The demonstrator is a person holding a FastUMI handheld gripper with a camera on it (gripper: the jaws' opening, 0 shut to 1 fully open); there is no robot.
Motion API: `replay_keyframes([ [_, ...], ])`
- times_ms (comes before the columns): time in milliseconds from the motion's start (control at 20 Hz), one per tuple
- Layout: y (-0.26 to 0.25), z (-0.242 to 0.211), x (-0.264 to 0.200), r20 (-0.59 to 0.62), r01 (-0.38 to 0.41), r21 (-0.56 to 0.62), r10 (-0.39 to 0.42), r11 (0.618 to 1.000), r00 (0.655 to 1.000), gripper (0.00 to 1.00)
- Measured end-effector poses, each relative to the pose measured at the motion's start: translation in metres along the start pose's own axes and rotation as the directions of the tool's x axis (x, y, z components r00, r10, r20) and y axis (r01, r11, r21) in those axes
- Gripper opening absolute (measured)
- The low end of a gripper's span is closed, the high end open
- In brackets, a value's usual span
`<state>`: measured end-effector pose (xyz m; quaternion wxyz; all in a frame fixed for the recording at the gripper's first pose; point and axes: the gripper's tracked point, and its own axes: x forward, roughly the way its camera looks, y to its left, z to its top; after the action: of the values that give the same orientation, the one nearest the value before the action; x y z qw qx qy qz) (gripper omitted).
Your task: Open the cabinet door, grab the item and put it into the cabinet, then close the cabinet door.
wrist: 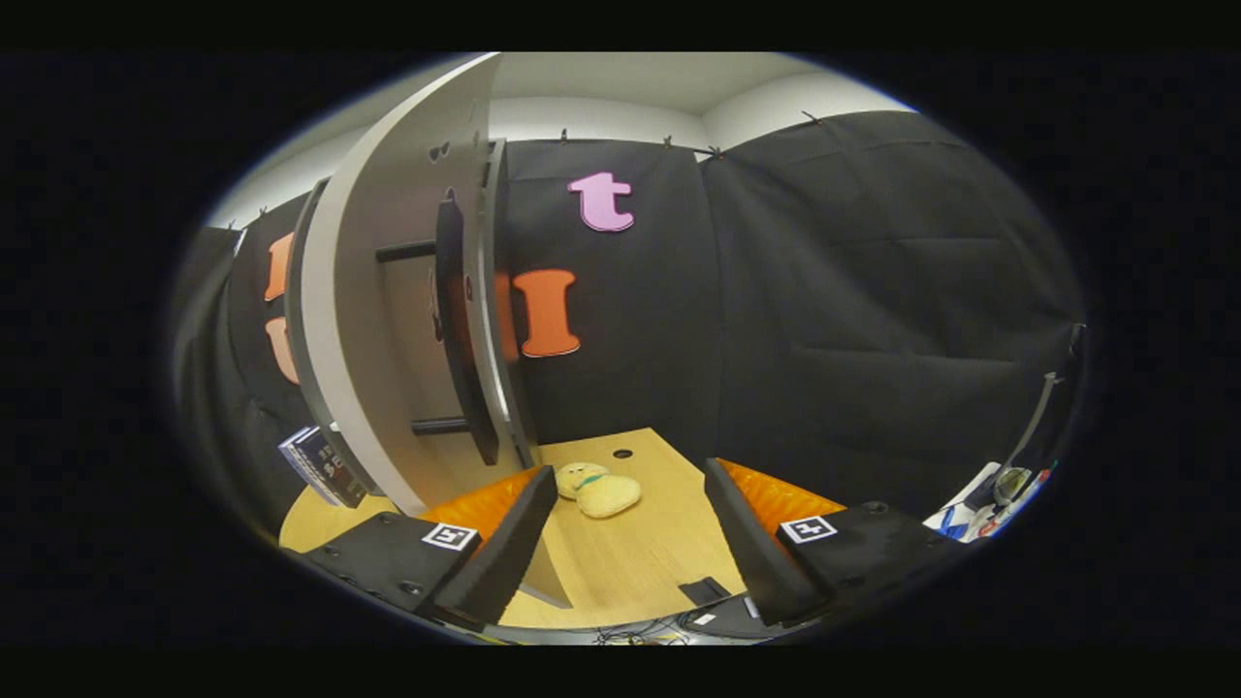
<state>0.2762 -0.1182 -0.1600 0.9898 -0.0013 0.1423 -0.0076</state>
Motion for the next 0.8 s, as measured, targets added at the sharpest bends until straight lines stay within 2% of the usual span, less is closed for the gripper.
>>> replay_keyframes([
  [100,0.009,-0.001,0.004,-0.008,-0.027,0.004,0.027,1.000,1.000,0.98],
  [250,0.008,-0.005,0.006,-0.012,-0.015,0.012,0.015,1.000,1.000,0.95],
  [500,0.022,-0.008,0.006,-0.021,-0.054,-0.001,0.054,0.999,0.998,0.97],
  [800,0.090,-0.013,-0.005,-0.017,-0.134,0.010,0.135,0.991,0.991,0.96],
])
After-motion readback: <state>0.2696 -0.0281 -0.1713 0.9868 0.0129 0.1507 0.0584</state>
